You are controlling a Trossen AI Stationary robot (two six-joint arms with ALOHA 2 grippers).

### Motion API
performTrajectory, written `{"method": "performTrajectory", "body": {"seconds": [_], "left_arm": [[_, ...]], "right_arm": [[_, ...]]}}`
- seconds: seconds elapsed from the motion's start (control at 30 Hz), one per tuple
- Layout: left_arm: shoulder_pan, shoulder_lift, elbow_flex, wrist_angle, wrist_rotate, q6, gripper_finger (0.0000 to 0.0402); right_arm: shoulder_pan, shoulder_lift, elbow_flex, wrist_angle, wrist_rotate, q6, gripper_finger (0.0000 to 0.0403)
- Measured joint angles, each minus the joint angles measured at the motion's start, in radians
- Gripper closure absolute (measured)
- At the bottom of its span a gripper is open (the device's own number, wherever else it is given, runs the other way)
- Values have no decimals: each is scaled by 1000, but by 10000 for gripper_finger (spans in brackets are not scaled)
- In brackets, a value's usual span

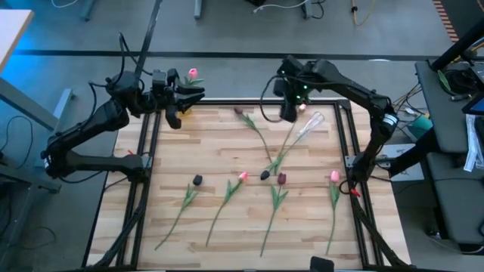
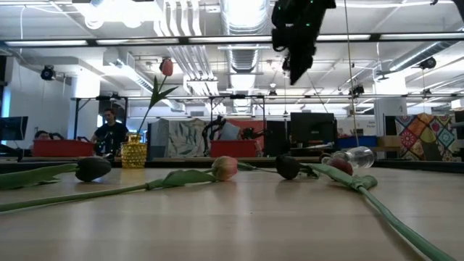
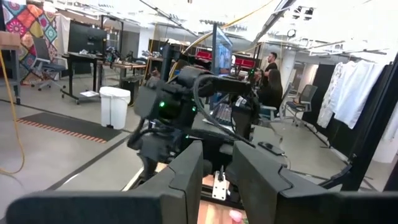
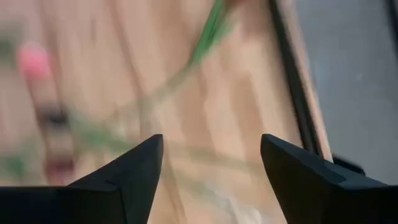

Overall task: Sort flowers into vase by color
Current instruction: Adjust the transparent vase on the table

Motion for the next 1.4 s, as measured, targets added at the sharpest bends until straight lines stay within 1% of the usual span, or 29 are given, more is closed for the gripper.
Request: {"method": "performTrajectory", "body": {"seconds": [0.03, 0.07, 0.13, 0.17, 0.3, 0.4, 0.53, 0.6, 0.63, 0.77, 0.93, 1.13, 1.27, 1.4], "left_arm": [[0, -4, 0, -8, 0, 5, 325], [0, -8, 0, -13, 0, 13, 325], [0, -15, 0, -27, 0, 23, 325], [-2, -18, -1, -28, 1, 26, 325], [-2, -31, -4, -44, 3, 26, 325], [-2, -46, -7, -64, 9, 27, 325], [-3, -65, -8, -104, 10, 57, 325], [-3, -75, -8, -128, 10, 73, 325], [-3, -80, -8, -141, 10, 81, 325], [-3, -103, -8, -200, 10, 93, 325], [-3, -133, -8, -239, 10, 111, 325], [-3, -177, -8, -299, 10, 123, 325], [-3, -202, -8, -348, 10, 123, 325], [-3, -215, -8, -361, 10, 121, 325]], "right_arm": [[-5, 9, 5, -54, 3, -59, 137], [-6, 16, -7, -66, -2, -88, 137], [-26, -4, -64, -9, -46, -101, 137], [-29, -16, -91, -2, -51, -128, 138], [-26, -31, -204, -33, 47, -227, 144], [-24, -31, -286, -33, 70, -282, 150], [-16, -38, -356, -33, 185, -396, 156], [-7, -33, -380, -31, 253, -454, 158], [-2, -31, -383, -31, 268, -470, 159], [5, -15, -387, -4, 253, -447, 157], [26, 14, -407, 41, 255, -507, 154], [28, 67, -463, 47, 271, -566, 154], [28, 82, -515, 107, 320, -614, 155], [28, 88, -555, 192, 369, -686, 156]]}}
